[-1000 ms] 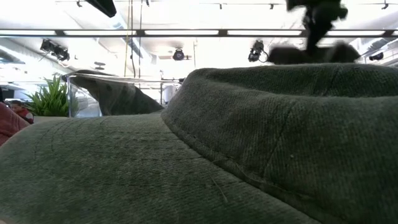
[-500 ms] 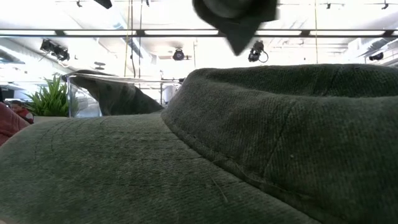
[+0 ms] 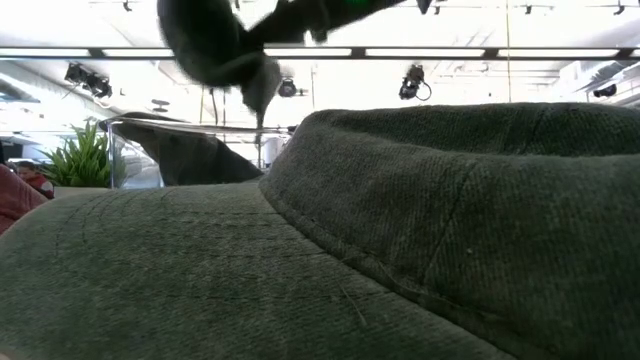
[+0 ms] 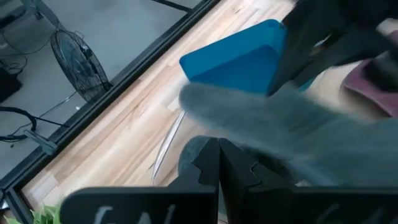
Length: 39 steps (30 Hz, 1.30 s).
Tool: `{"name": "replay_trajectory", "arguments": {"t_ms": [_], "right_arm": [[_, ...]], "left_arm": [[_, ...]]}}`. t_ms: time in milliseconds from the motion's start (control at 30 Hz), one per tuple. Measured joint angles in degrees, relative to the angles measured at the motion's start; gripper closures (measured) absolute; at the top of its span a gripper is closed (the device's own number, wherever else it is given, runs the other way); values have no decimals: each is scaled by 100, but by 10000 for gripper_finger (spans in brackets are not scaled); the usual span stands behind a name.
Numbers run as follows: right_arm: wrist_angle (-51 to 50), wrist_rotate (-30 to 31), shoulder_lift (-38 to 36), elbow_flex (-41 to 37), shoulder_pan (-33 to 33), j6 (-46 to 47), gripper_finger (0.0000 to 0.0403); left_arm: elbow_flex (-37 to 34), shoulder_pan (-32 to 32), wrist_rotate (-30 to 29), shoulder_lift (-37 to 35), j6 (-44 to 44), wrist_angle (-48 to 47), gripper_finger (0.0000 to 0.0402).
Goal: Pick & Place hat
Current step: Put the top gray cap into the transparent bin
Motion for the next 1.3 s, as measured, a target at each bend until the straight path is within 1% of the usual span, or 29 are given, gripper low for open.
{"name": "replay_trajectory", "arguments": {"t_ms": [100,167,267,333,433,500,567,633,767,867,933,1000,1100,1200,1300], "right_arm": [[-127,94,157,58,-34,-90,403],[-131,412,131,79,-10,-294,403],[-430,812,-174,80,39,-622,403],[-1004,817,-507,93,37,-611,403],[-2133,890,-1009,100,26,-351,403],[-2831,905,-1292,98,-14,-129,403],[-3328,900,-1524,100,-72,127,403],[-3676,906,-1658,100,-162,423,403],[-3876,923,-1679,98,-278,648,403],[-3843,911,-1627,98,-310,579,403],[-3882,885,-1593,89,-321,566,403],[-3825,896,-1587,88,-325,561,403],[-3790,876,-1580,89,-303,541,403],[-3772,832,-1580,89,-281,516,403],[-3785,766,-1578,89,-244,483,403]], "left_arm": [[0,0,0,0,0,4,398],[1,-5,0,0,0,4,398],[2,-7,0,2,-2,19,398],[2,-7,0,2,-2,27,398],[0,-7,2,2,36,117,398],[0,-6,0,2,212,384,399],[0,23,2,2,611,900,398],[4,115,-1,56,1357,1645,391],[5,363,9,193,3184,3108,354],[7,692,138,382,4081,3864,309],[7,987,420,525,4266,4128,276],[7,1283,670,688,4266,4162,245],[5,1650,766,1027,4255,4159,209],[0,1863,791,1297,4251,4275,192],[0,1991,944,1516,4253,4369,190]]}}
